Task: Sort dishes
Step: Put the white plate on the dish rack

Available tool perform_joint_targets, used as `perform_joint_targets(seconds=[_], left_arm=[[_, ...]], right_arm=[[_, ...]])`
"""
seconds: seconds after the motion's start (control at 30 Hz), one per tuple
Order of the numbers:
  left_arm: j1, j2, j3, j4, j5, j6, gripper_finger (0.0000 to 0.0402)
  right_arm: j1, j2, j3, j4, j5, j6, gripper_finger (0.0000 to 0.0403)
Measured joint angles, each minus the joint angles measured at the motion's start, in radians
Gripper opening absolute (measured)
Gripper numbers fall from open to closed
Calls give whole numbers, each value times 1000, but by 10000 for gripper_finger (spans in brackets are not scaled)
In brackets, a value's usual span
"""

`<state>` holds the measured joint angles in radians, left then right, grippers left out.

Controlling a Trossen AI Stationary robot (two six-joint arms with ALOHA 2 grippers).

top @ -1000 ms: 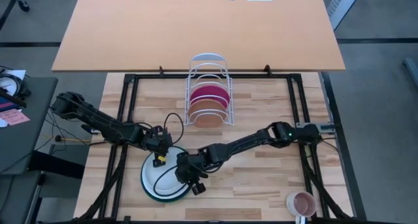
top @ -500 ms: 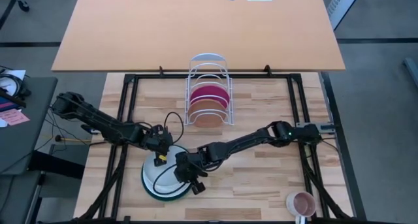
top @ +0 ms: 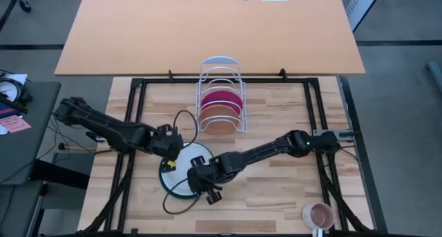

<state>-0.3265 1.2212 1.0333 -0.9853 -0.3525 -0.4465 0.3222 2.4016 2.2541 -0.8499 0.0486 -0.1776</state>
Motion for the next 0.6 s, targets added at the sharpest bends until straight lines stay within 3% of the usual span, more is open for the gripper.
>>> perform_joint_targets(seconds=[0.27,0.43,0.6], left_arm=[[-45,-150,117,-30,-190,23,148],[-130,-324,68,-29,-218,-23,148],[-187,-475,-6,-13,-329,-80,148]], right_arm=[[55,-8,99,-137,136,31,0],[75,-34,100,-238,269,58,0],[89,-67,102,-296,469,74,0]])
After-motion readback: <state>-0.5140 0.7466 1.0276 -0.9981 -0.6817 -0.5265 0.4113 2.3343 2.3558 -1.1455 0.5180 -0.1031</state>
